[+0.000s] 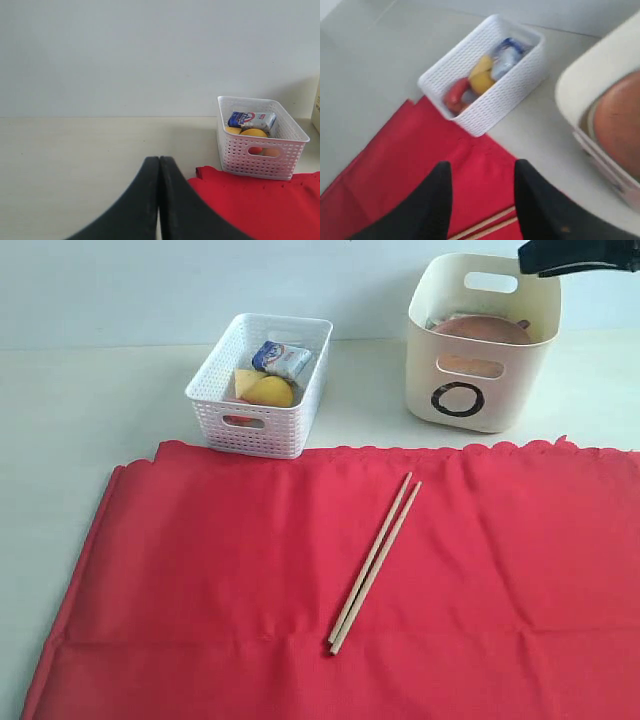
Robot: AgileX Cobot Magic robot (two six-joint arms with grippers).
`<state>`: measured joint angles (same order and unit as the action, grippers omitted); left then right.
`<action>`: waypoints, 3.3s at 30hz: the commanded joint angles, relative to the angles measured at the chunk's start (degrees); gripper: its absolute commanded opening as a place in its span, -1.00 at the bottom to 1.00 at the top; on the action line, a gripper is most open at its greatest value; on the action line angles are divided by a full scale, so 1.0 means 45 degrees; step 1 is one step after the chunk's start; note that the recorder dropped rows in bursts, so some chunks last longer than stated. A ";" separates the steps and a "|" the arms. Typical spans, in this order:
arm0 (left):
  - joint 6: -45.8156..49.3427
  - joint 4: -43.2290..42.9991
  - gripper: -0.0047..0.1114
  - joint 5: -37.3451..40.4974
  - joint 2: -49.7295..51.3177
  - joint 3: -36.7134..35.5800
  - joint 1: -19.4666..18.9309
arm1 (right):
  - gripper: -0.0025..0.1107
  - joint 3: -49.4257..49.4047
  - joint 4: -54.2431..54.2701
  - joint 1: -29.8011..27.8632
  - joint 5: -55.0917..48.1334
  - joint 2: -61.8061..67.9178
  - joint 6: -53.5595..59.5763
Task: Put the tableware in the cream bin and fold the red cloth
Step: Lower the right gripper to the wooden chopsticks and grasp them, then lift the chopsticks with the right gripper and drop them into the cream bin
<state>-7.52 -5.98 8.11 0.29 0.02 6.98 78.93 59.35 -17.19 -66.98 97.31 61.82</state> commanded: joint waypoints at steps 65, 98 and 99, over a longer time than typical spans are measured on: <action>-0.0021 0.0048 -0.90 -0.0053 -0.0066 -0.0004 0.0092 | -0.50 -0.2094 -1.5661 1.2991 0.3842 0.5073 -0.2698; 0.0005 0.0048 -0.90 -0.0053 -0.0066 -0.0004 0.0092 | -0.96 -0.1651 -1.6506 1.1814 0.3618 0.1505 -0.5587; 0.0005 0.0048 -0.90 -0.0053 -0.0066 -0.0004 0.0092 | -0.96 -0.1503 -1.6505 1.1626 0.3618 0.1346 -0.5822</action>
<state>-7.52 -5.98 8.11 0.29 0.02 6.98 70.49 -14.65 37.22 -50.88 105.56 38.64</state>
